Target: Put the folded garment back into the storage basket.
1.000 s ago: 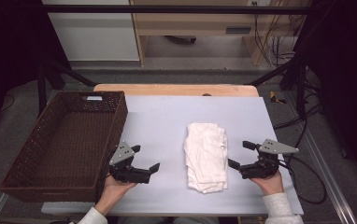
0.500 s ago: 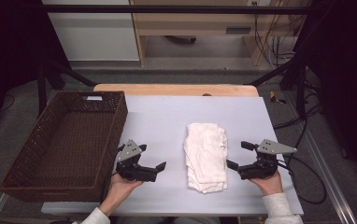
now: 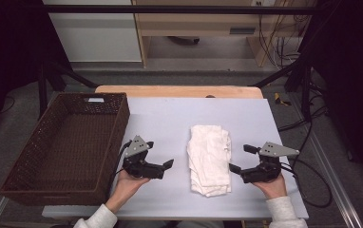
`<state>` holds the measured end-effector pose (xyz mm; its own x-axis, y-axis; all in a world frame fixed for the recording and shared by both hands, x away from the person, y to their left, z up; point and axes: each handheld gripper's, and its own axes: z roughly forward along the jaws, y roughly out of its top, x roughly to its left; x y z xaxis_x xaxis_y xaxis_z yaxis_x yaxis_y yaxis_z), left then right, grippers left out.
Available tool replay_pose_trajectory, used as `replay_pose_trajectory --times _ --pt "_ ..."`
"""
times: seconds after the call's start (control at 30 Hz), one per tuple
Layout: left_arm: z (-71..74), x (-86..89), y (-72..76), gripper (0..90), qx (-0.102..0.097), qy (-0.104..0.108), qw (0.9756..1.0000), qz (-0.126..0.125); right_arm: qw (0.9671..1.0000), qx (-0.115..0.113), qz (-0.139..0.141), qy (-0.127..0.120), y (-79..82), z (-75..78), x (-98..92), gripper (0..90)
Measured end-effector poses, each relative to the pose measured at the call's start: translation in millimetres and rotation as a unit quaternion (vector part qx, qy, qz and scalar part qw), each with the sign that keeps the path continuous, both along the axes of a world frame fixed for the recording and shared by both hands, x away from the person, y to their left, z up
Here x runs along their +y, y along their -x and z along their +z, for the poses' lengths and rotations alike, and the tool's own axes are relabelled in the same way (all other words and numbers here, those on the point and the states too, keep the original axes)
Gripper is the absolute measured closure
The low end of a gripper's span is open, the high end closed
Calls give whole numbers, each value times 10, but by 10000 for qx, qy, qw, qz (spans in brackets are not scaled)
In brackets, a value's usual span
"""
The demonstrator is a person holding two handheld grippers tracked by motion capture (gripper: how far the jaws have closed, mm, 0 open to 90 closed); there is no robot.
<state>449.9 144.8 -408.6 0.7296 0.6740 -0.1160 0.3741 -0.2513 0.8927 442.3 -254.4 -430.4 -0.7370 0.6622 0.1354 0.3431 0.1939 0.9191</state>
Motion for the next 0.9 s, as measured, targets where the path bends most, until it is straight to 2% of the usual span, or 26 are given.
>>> replay_pose_trajectory --times 0.33,0.9 --pt "32 -91 -96 13 25 -28 10000 -16 9999 64 -28 134 -15 -26 36 25" --pt "-1 -244 -294 13 85 -82 9999 50 9987 223 -221 396 -52 -82 99 26"
